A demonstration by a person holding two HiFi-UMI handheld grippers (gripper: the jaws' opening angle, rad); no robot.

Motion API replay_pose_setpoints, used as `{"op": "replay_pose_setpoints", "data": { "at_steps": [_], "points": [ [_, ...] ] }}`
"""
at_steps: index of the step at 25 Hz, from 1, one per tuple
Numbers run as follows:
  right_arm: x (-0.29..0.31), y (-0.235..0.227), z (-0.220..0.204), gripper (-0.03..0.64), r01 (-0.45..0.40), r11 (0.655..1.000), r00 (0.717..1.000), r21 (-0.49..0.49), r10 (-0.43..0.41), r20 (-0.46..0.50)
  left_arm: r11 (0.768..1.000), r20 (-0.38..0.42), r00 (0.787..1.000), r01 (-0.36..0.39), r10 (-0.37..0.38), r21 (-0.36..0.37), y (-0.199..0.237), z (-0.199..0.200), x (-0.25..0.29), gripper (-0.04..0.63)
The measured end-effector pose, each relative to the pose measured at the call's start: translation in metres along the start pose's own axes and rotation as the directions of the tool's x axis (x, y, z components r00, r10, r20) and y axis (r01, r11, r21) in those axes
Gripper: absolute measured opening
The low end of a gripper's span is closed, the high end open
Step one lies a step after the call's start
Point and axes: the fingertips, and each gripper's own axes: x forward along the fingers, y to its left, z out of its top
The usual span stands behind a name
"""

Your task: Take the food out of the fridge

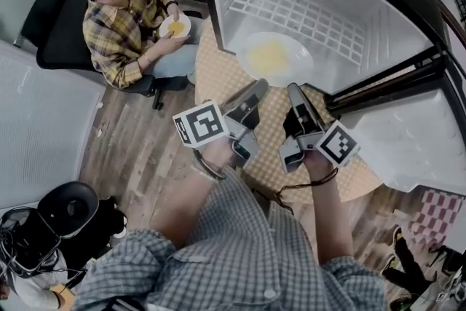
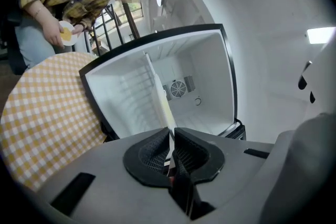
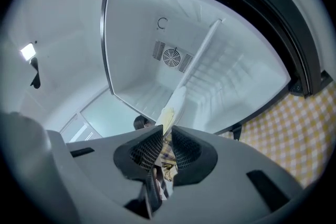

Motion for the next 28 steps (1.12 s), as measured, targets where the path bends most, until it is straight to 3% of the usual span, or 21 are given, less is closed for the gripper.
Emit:
{"op": "replay_pose_setpoints", "data": {
  "at_steps": [10,17,28],
  "points": [
    [0.017,-0.021,-0.054,0.046,0.027,0.999,0.989,0.04,-0.021,-0.148,0.994,0.045,0.993,-0.105,0.105,-0.008,0.043,-0.003,-0.04,0.037],
    [0.03,-0.036,-0.091,0.046,0.064,0.996,0.974,0.059,-0.049,-0.222,0.988,0.029,0.987,-0.156,0.156,-0.013,0.078,-0.005,-0.062,0.037],
    [0.038,-0.078,-0.136,0.046,0.165,0.985,0.935,0.048,-0.141,-0.326,0.965,-0.016,0.968,-0.249,0.249,-0.086,0.135,-0.025,-0.083,0.04]
  ]
}}
